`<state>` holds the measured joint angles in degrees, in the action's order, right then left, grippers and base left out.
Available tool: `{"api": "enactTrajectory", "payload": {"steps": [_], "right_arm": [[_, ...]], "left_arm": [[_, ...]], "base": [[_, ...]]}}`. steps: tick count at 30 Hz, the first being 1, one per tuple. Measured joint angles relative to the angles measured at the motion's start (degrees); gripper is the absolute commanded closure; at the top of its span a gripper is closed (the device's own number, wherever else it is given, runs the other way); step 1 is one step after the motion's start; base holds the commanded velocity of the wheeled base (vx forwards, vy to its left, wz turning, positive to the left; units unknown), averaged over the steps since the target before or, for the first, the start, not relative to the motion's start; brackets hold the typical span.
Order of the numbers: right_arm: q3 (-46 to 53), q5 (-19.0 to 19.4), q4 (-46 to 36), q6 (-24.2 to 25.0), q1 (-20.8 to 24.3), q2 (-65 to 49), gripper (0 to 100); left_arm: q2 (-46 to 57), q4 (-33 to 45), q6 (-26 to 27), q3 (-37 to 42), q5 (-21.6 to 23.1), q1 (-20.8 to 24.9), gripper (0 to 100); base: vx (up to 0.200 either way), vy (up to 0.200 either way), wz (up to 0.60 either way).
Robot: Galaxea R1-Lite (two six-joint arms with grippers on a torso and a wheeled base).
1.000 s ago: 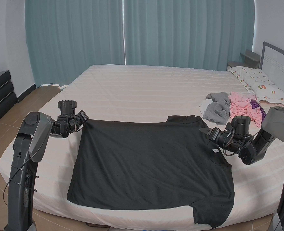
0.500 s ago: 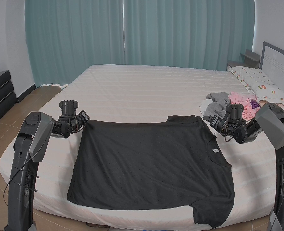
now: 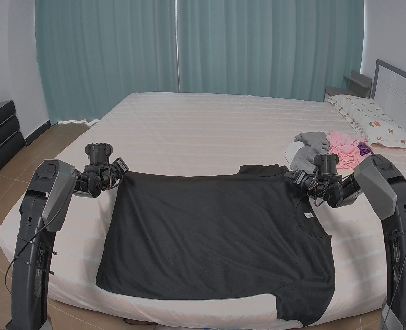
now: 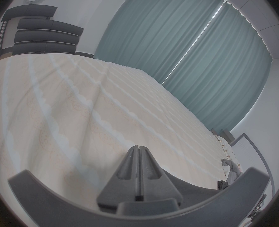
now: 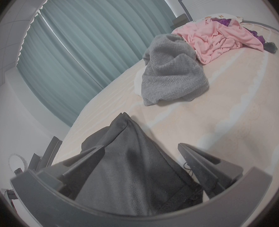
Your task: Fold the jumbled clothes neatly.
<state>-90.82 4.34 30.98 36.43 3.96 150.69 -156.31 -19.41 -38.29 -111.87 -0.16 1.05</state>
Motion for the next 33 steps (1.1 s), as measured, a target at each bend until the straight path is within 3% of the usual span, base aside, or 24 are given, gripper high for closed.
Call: {"api": "enactTrajectory", "payload": {"steps": [10, 19, 33], "right_arm": [[-2.36, -1.91, -0.07, 0.44, -0.02, 1.82, 100], [-4.96, -4.29, 2.71, 5.1, -0.57, 2.07, 100], [-6.28, -7.7, 7.58, 5.14, -2.34, 2.49, 100]], "left_arm": [[-0.01, -0.02, 0.0, -0.09, -0.17, 0.63, 100], [-0.04, -0.13, 0.0, -0.59, -0.17, 0.52, 100], [-0.48, -1.69, -0.07, -2.68, 0.16, 0.52, 100]], "base": [[0.0, 0.0, 0.0], [0.0, 0.0, 0.0], [0.0, 0.0, 0.0]]}}
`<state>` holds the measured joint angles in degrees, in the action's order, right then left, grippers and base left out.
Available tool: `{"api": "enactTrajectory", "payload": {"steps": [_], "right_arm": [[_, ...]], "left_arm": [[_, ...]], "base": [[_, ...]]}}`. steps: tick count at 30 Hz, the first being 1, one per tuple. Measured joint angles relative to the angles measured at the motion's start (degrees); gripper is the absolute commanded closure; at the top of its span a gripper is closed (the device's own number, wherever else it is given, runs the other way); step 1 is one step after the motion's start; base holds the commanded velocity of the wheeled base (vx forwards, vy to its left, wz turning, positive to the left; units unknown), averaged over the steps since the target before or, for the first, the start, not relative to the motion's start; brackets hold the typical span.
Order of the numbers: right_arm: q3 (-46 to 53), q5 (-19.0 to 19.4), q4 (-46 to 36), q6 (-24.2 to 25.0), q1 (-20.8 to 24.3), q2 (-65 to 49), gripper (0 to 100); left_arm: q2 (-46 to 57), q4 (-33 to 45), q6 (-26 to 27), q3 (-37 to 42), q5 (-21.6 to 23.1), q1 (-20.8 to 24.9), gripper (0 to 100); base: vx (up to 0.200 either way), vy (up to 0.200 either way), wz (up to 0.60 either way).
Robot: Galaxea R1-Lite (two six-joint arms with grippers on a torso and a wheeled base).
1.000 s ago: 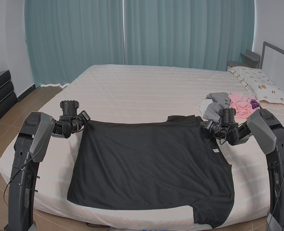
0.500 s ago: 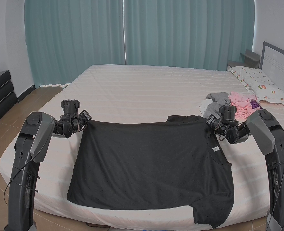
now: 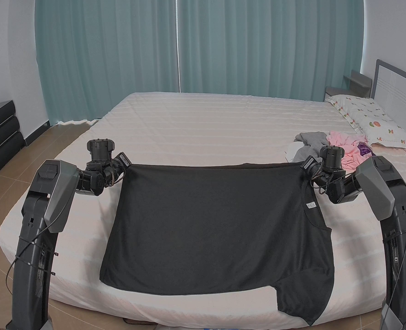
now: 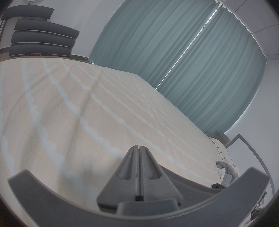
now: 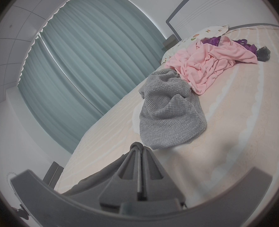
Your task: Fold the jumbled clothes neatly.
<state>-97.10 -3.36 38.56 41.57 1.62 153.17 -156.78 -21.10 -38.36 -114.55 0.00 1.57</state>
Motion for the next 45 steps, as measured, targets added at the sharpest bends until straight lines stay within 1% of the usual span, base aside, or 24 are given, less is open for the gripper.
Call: {"api": "enactTrajectory", "payload": {"steps": [3, 11, 16, 17, 18, 25, 29, 32, 34, 37, 45], "right_arm": [[-0.04, -0.43, 0.68, -0.11, -0.17, 0.3, 100], [0.44, -0.49, 0.66, -0.18, -0.06, 1.15, 100], [2.34, -0.35, 0.55, -0.68, 0.28, 1.49, 100], [2.63, -0.3, 0.52, -0.73, 0.35, 1.54, 0], [2.83, -0.29, 0.57, -0.73, 0.46, 1.56, 0], [4.99, 0.33, 1.43, -0.66, 0.72, 0.6, 0], [9.17, 2.15, 2.33, -0.49, 0.49, -2.4, 0], [14.41, 3.8, 3.49, -0.46, 0.13, -5.52, 0], [18.65, 4.91, 4.39, -0.41, -0.06, -7.97, 0], [25.6, 6.18, 5.69, -0.38, -0.09, -12.13, 0], [46.0, 8.83, 12.21, -0.46, 0.9, -23.21, 0]], "left_arm": [[0.0, -1.37, 0.02, -0.07, 0.0, 0.0, 100], [-0.49, -1.3, 0.07, -0.05, -0.1, 0.07, 100], [-1.32, -1.08, 0.13, -0.05, -0.22, 0.27, 100], [-1.44, -0.99, 0.16, -0.02, -0.22, 0.29, 100], [-1.6, -0.98, 0.22, 0.02, -0.22, 0.35, 0], [-2.04, -0.98, 0.51, 0.3, -0.27, 0.6, 0], [-1.65, -0.93, 0.44, 1.05, -0.4, 0.43, 0], [0.0, -0.98, 0.38, 3.73, -0.46, -0.1, 0], [1.9, -1.04, 0.18, 7.01, -0.43, -0.39, 0], [5.96, -1.52, -0.34, 14.03, 0.32, -0.78, 0], [20.52, -4.22, -2.01, 36.39, 4.79, -1.17, 0]], "base": [[0.0, 0.0, 0.0], [0.0, 0.0, 0.0], [0.0, 0.0, 0.0], [0.0, 0.0, 0.0], [0.0, 0.0, 0.0], [0.0, 0.0, 0.0], [0.0, 0.0, 0.0], [0.0, 0.0, 0.0], [0.0, 0.0, 0.0], [0.0, 0.0, 0.0], [0.0, 0.0, 0.0]]}}
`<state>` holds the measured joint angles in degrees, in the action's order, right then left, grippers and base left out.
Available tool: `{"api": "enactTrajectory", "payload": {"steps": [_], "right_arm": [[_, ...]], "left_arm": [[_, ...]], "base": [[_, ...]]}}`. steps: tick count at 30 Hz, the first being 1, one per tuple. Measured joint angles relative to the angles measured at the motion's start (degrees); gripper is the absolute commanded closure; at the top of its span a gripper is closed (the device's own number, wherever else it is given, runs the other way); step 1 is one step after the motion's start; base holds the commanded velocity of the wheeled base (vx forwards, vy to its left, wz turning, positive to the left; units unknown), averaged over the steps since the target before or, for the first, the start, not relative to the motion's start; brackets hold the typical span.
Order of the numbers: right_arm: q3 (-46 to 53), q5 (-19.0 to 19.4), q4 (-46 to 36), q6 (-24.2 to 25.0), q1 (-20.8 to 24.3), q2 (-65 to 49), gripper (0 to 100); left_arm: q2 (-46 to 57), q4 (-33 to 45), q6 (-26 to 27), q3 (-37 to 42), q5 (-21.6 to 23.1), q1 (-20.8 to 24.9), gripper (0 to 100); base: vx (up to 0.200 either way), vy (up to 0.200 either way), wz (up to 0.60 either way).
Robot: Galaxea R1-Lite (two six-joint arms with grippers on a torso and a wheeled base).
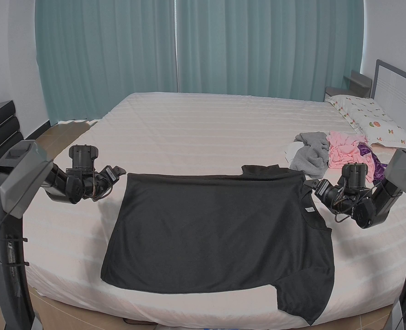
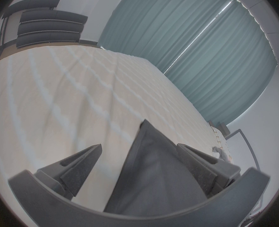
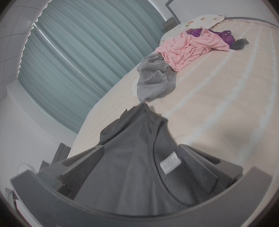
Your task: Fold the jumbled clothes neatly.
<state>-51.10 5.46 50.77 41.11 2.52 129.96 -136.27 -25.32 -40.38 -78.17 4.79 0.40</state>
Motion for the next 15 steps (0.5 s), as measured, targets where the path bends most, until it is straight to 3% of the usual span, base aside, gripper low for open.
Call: {"api": "enactTrajectory", "payload": {"steps": [15], "right_arm": [[38.13, 2.58, 11.08, -0.41, 6.18, -18.29, 0]], "left_arm": [[28.9, -2.51, -1.3, 42.45, 9.3, 1.07, 0]], "base": [[0.0, 0.0, 0.0]]}}
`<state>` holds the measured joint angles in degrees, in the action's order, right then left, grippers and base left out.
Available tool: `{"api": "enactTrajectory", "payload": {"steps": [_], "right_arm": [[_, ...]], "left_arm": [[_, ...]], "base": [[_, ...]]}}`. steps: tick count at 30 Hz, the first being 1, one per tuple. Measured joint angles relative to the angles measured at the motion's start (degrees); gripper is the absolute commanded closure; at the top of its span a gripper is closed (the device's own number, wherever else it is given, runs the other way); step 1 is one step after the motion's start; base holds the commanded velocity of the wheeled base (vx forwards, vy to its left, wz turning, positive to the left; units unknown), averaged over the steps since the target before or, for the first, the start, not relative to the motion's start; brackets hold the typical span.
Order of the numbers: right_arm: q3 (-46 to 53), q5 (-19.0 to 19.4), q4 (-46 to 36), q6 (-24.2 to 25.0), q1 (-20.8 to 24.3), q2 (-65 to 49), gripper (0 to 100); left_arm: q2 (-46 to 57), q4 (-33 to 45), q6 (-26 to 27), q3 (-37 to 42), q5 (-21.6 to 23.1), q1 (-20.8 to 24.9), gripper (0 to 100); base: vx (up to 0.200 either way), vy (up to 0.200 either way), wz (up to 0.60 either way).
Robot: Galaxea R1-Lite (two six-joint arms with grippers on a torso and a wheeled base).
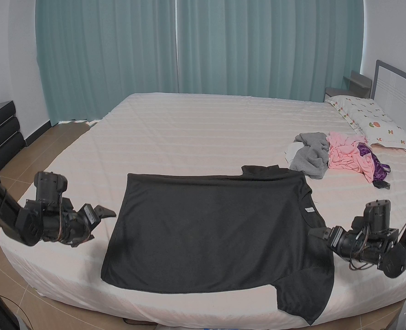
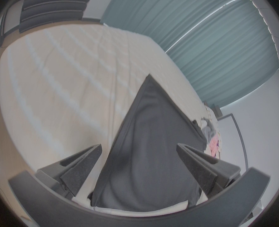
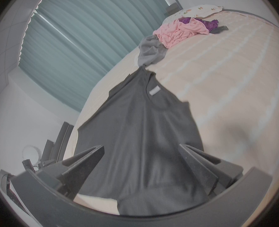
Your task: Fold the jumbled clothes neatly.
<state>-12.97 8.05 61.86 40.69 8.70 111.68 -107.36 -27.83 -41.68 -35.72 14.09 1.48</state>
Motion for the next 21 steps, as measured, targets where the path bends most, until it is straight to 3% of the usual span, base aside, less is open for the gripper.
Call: {"api": "enactTrajectory", "payload": {"steps": [5, 11, 21], "right_arm": [[9.18, 0.57, 1.8, 0.37, 3.41, -5.12, 0], [11.63, 0.77, 2.17, 2.19, 5.55, -7.57, 0], [11.96, 0.82, 2.22, 2.47, 5.79, -7.83, 0]], "left_arm": [[7.28, -0.68, -0.3, 10.28, 4.62, 0.34, 0], [11.5, -0.93, -0.39, 13.75, 5.45, 0.59, 0], [12.08, -0.93, -0.52, 14.12, 6.02, 0.65, 0]], "base": [[0.0, 0.0, 0.0], [0.0, 0.0, 0.0], [-0.18, 0.0, 0.0]]}}
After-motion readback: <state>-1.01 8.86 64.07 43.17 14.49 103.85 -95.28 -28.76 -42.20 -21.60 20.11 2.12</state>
